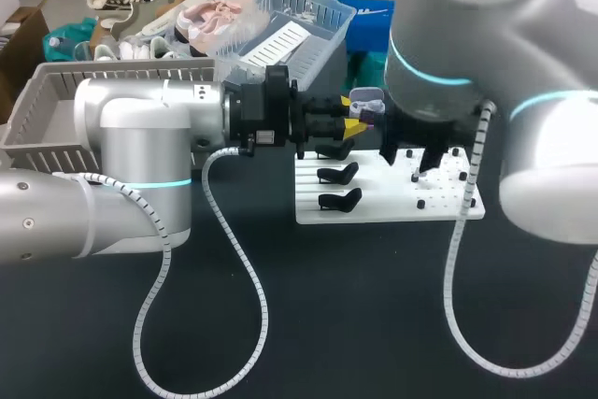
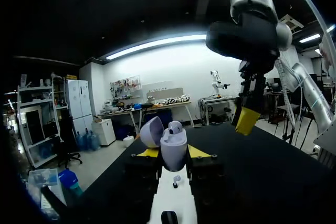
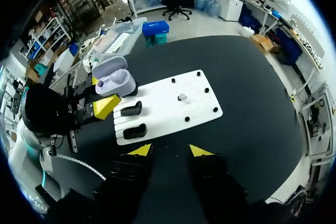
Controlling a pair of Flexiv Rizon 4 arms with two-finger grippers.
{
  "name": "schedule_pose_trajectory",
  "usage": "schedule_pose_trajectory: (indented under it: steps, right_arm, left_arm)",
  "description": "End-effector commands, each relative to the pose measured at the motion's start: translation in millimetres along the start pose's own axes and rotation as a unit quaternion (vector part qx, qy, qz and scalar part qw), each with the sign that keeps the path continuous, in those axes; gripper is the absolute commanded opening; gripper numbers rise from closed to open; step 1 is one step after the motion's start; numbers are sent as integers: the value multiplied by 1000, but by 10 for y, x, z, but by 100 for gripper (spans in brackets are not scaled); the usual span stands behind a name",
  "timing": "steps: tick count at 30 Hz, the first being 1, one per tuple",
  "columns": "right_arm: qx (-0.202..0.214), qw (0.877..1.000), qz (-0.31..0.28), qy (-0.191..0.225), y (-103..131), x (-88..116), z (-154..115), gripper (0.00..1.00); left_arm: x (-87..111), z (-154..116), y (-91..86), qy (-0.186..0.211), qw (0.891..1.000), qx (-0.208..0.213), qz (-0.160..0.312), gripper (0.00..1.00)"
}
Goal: Pick up each earbud case from the left stands, insert the matching earbuds, close the lid, and place the case in the box.
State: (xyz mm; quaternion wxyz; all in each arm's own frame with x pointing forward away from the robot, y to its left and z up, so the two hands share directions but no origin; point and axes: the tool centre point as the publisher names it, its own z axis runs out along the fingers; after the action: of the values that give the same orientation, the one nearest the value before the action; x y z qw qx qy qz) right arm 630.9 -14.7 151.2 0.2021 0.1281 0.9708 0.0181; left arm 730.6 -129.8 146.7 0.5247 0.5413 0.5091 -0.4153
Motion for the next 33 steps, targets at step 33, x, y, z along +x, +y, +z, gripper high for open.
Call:
schedule_pose_trajectory:
  steps: [33]
  right_arm:
    - [-94, 991, -94, 18, -332, -432, 1393, 31]
  left_arm:
    - [6, 5, 6, -1, 1000, 0, 0, 0]
